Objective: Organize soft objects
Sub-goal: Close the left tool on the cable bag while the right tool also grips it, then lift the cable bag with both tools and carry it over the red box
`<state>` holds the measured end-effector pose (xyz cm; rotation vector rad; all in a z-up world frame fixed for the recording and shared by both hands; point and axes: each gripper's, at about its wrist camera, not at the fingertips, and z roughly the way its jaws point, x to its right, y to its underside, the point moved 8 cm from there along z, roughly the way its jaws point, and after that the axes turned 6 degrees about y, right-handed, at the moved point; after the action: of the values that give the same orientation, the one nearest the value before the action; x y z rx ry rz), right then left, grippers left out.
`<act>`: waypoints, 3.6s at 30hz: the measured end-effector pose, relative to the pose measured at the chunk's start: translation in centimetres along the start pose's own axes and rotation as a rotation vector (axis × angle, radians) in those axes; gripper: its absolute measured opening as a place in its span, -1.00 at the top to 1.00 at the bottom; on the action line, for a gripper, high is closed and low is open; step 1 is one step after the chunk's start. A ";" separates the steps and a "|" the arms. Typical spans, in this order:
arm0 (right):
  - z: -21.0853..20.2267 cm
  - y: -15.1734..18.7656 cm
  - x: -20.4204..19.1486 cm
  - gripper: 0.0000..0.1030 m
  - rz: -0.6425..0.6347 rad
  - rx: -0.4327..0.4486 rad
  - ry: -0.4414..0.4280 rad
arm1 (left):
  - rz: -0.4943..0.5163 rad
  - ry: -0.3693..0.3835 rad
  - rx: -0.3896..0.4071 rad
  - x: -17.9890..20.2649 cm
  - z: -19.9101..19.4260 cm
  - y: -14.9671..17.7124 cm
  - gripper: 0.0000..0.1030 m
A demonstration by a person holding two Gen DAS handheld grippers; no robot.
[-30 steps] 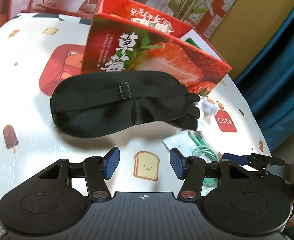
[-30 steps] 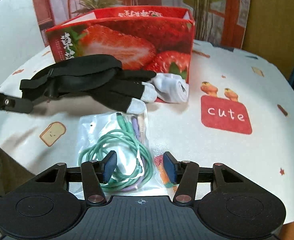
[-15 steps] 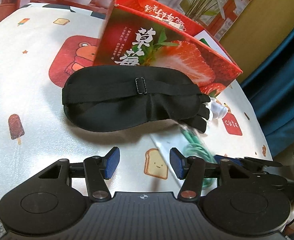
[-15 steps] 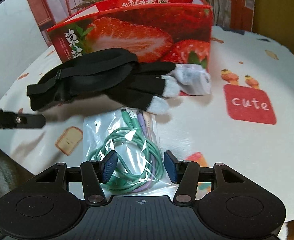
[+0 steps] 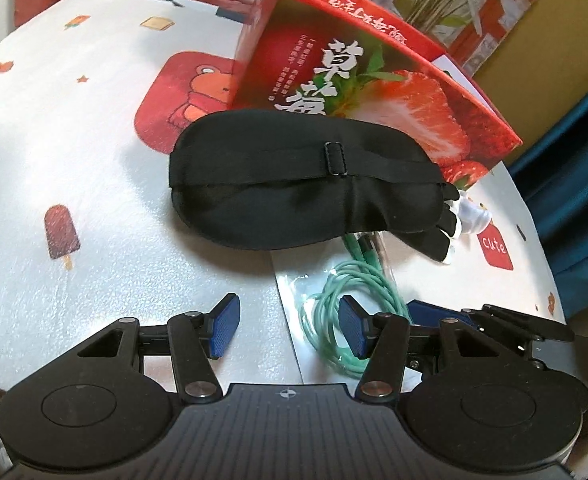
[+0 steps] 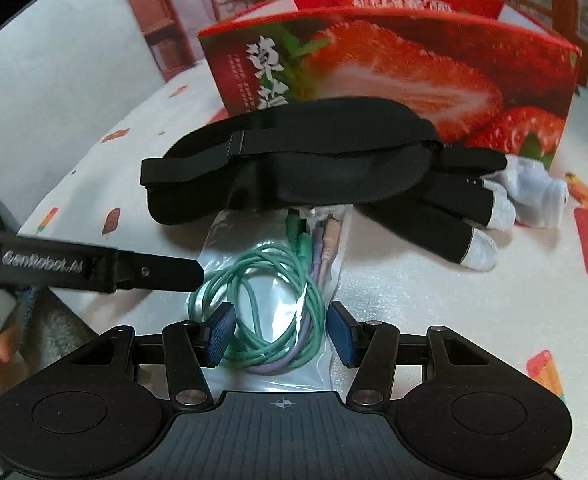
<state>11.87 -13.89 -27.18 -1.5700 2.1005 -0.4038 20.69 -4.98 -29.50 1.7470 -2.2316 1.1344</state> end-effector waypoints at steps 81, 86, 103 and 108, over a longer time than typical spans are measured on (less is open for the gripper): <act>-7.4 -0.6 2.4 0.58 0.066 0.267 -0.011 | 0.258 0.229 0.078 7.9 -2.6 -0.2 0.51; -8.3 -0.7 3.0 0.58 0.086 0.281 0.007 | 0.310 0.231 0.087 9.1 -2.6 -0.2 0.51; -10.2 -6.6 3.8 0.58 0.074 0.397 -0.004 | 0.360 0.257 0.210 10.9 -4.6 -6.4 0.51; -10.2 -10.1 4.1 0.58 0.062 0.427 -0.022 | 0.385 0.247 0.246 11.5 -4.9 -9.5 0.51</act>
<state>13.59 -21.33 -14.39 -1.2506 1.8824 -0.7527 23.26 -11.95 -15.69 1.1793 -2.4125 1.6606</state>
